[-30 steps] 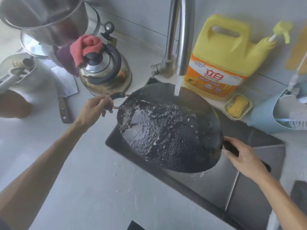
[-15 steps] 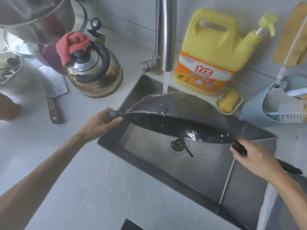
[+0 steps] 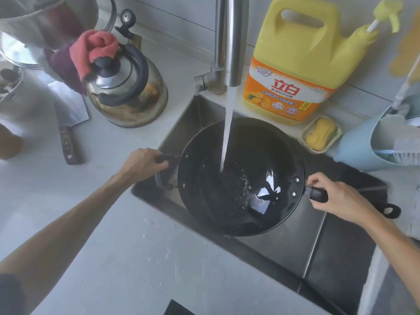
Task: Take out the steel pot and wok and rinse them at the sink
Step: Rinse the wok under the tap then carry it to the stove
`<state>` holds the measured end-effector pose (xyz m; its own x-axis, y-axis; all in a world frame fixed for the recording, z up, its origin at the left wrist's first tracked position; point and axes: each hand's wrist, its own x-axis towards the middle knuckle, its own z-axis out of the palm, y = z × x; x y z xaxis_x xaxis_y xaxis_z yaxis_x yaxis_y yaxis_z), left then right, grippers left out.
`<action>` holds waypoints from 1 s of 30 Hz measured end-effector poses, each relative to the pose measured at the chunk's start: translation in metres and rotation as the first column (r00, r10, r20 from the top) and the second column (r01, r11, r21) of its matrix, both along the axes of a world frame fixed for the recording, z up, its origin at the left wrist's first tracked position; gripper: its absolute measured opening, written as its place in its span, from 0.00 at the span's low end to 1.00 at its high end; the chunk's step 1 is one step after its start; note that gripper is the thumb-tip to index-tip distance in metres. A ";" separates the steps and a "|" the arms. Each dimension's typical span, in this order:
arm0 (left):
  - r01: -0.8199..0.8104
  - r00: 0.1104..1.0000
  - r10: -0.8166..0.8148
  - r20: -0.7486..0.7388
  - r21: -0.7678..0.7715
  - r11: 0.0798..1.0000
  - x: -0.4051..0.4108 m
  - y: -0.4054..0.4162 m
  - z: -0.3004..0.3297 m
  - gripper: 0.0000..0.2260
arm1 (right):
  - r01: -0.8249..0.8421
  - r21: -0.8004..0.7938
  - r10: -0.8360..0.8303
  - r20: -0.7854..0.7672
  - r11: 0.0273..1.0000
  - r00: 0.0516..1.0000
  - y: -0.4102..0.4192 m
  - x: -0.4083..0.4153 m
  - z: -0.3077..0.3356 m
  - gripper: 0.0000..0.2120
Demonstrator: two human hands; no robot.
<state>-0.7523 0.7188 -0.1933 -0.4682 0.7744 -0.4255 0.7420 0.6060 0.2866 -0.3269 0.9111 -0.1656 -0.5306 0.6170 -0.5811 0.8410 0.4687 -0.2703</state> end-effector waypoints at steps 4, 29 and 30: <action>0.104 0.984 -0.107 -0.141 -0.026 0.994 -0.002 0.005 -0.008 0.11 | 0.011 -0.121 -0.018 -0.057 0.993 0.998 0.004 0.001 -0.025 0.21; 0.041 0.995 -0.062 -0.073 -0.263 0.964 0.029 0.029 -0.086 0.16 | 0.006 -0.208 -0.006 0.003 0.978 1.000 0.038 0.006 -0.115 0.17; -0.012 1.000 0.004 -0.031 -0.254 0.967 0.029 0.028 -0.085 0.18 | 0.016 -0.202 -0.016 0.002 0.979 1.000 0.038 0.005 -0.114 0.17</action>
